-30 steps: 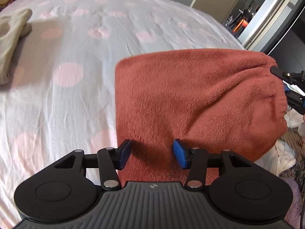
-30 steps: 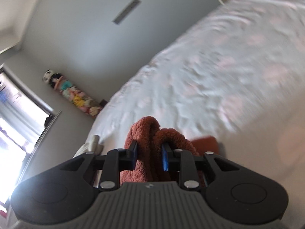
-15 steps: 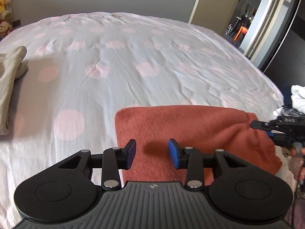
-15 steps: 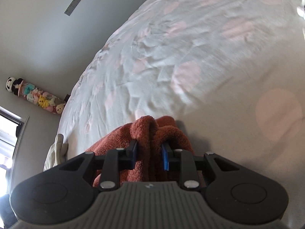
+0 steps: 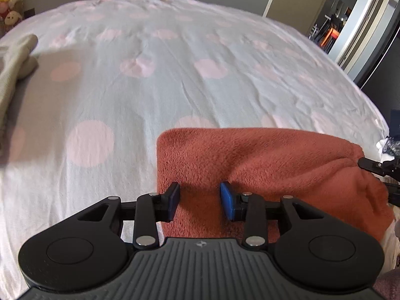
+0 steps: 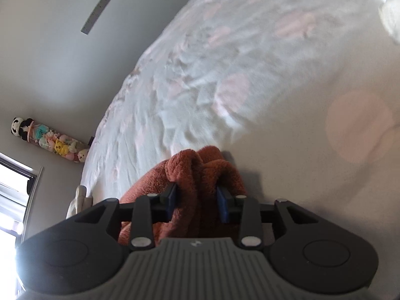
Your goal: Fold clothes
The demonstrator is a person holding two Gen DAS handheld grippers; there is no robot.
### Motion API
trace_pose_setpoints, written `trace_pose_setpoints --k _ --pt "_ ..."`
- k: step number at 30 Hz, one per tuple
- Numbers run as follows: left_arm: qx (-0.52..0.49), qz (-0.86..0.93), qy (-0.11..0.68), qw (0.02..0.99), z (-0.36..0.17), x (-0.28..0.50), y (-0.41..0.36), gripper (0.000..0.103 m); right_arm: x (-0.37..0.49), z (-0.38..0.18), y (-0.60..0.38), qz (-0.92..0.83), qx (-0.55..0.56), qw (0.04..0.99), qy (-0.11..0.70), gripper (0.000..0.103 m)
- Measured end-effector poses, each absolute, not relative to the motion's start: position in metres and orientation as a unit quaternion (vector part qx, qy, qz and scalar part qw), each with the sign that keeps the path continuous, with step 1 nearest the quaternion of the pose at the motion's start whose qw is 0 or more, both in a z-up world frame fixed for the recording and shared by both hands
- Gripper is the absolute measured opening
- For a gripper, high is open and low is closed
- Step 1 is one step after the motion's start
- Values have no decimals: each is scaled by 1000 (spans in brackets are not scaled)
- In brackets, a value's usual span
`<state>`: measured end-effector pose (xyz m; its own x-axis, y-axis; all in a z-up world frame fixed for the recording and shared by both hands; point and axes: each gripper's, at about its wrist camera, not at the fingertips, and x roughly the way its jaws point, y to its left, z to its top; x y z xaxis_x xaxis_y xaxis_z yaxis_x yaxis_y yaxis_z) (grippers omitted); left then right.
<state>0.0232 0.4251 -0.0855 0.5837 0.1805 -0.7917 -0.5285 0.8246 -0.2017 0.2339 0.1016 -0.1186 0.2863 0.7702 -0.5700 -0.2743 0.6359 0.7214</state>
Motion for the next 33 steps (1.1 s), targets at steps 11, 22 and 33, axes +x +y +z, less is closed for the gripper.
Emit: trace_pose_setpoints --k 11,22,33 --pt "-182 162 404 882 -54 -34 353 30 139 -42 102 371 93 818 430 35" --pt "-162 171 519 822 -115 -39 340 29 132 -100 114 317 8 794 519 30" --pt "-211 166 527 806 -120 -50 357 35 129 -101 107 315 4 774 549 33"
